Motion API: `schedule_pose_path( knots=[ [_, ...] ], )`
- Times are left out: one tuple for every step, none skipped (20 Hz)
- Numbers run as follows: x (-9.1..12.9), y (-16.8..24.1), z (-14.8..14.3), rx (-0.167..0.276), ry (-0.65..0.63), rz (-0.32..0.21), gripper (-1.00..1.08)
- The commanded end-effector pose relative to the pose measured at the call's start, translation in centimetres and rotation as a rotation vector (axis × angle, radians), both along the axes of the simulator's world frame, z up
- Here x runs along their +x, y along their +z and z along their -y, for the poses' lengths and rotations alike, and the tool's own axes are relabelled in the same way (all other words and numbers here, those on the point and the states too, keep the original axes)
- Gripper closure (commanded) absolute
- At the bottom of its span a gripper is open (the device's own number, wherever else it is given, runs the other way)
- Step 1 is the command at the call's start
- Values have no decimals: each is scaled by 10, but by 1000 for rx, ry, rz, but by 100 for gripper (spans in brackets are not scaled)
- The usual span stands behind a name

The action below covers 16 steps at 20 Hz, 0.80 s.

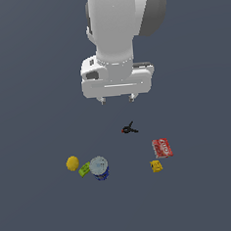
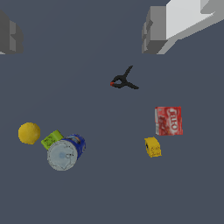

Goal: Pick up a designated object from a clutter of objects.

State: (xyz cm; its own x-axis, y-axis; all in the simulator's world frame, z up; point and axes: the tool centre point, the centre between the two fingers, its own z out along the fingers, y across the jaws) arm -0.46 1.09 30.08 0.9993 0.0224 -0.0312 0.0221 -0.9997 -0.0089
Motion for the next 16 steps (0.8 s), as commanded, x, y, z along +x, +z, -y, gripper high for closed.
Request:
schedule_pose_path(
  knots=[
    [6,-4,2,1,15,1,-92],
    [9,-6,4,1,24,1,-92],
    [12,-8,5,1,33,2,-92],
    [16,-11,7,2,44,3,-92],
    [20,-14,8,2,55,4,-92],
    [25,-17,10,3,67,5,-92],
    [30,-21,12,3,80,5,-92],
    [35,-25,15,3,95,7,-92],
    [40,-29,17,4,110,8,-92],
    [46,-34,20,4,126,9,-92],
    [52,-39,23,4,144,10,-92],
    [58,-45,26,5,162,12,-92],
    [64,-51,30,5,181,13,-92],
    [70,-58,33,5,201,14,-92],
    [76,-65,37,5,220,16,-92],
    [82,-71,40,5,240,17,-92]
  ],
)
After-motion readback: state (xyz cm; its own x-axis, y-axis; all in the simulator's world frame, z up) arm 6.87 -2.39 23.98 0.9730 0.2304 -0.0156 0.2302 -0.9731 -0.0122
